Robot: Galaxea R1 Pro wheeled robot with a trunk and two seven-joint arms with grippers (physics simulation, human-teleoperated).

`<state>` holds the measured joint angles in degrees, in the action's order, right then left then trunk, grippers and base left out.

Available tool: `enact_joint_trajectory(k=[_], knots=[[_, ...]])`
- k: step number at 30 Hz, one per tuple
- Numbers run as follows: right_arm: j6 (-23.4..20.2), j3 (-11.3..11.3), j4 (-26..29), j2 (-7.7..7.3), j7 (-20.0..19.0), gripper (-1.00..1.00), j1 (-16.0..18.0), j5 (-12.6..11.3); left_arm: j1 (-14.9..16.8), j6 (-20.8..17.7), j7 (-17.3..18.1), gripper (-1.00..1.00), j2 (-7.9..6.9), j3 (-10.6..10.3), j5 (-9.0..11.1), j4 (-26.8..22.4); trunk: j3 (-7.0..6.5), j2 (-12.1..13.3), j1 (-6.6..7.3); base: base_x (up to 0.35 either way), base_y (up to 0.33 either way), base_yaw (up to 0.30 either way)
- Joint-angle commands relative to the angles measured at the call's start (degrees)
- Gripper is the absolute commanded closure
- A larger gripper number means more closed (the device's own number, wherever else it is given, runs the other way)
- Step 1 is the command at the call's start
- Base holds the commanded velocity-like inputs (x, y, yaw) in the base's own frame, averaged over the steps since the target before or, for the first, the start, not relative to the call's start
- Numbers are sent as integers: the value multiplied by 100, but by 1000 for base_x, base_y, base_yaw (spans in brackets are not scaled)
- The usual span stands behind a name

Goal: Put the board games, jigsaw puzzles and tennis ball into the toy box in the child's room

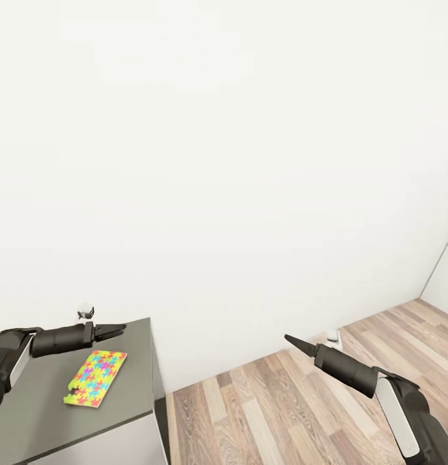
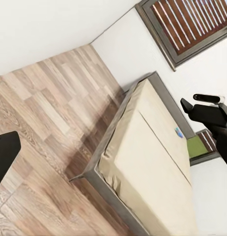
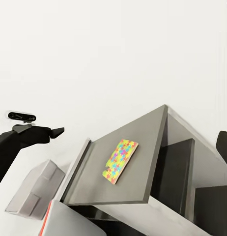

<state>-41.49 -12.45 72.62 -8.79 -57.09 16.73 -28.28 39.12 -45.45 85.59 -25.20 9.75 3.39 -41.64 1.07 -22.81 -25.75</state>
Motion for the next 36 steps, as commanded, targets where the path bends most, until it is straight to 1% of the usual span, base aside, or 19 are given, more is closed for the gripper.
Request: enact_joint_trajectory(k=[1,36], knots=[[-34,-2,-2,0,-5,-100,6,-24,1,-60,19,-100,-2,0,4,-2,4,-11,-4,-4,-1,-220],[-34,-12,-2,0,-6,-100,6,-25,-1,-61,13,-100,-3,0,-23,-2,-239,-11,-4,0,0,-220]])
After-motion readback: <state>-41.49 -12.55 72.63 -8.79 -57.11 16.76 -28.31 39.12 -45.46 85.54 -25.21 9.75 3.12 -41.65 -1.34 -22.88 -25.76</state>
